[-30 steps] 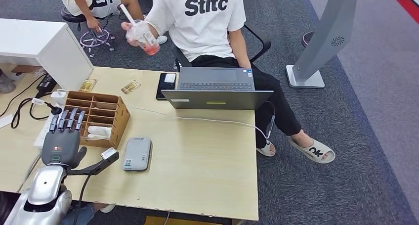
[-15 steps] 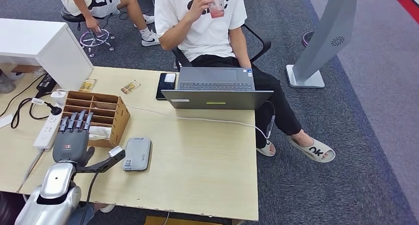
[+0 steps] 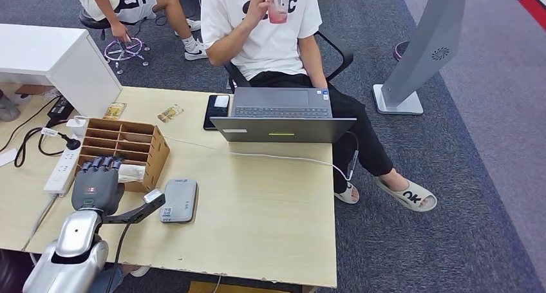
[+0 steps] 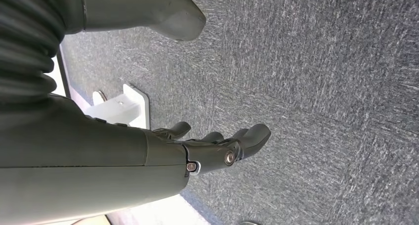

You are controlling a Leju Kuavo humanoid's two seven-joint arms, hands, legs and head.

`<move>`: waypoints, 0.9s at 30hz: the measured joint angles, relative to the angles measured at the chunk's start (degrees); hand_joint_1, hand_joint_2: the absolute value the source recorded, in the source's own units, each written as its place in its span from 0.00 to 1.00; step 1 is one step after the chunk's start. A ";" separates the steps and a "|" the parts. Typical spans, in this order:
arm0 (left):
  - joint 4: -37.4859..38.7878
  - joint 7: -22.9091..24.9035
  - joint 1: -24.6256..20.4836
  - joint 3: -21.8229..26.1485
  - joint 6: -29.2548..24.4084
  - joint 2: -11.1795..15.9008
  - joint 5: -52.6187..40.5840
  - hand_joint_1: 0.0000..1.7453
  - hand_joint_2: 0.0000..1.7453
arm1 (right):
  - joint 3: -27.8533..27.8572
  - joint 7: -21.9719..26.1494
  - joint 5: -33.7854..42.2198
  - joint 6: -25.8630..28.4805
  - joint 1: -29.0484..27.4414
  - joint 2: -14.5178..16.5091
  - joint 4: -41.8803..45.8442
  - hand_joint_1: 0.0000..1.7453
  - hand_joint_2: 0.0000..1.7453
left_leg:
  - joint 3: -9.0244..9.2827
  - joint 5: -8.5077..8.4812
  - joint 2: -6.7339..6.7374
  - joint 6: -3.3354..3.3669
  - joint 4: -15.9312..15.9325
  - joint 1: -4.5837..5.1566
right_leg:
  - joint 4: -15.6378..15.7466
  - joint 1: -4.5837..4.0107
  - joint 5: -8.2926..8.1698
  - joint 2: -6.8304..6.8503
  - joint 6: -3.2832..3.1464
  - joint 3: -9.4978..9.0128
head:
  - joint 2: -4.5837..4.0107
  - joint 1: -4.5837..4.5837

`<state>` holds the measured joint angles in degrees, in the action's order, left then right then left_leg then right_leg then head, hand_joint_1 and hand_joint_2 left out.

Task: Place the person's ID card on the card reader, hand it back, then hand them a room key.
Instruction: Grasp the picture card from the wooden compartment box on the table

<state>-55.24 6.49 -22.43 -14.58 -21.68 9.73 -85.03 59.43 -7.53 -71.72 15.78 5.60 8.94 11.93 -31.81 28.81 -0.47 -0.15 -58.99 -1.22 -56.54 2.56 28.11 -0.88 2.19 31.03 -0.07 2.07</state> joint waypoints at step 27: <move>0.79 -0.33 -0.33 0.04 -1.00 -0.54 -0.71 1.00 1.00 | -0.01 0.02 -0.01 0.03 0.00 -0.02 0.00 0.00 1.00 | 0.00 0.00 0.01 0.00 0.00 0.00 | 0.00 0.00 0.00 -0.01 0.00 0.00 | 0.00 -0.01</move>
<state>-54.45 6.16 -22.76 -14.53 -22.68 9.20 -85.74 59.43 -7.52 -71.73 15.81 5.60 8.92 11.93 -31.81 28.81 -0.46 -0.15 -58.99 -1.22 -56.55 2.56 28.11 -0.89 2.19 31.03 -0.07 2.05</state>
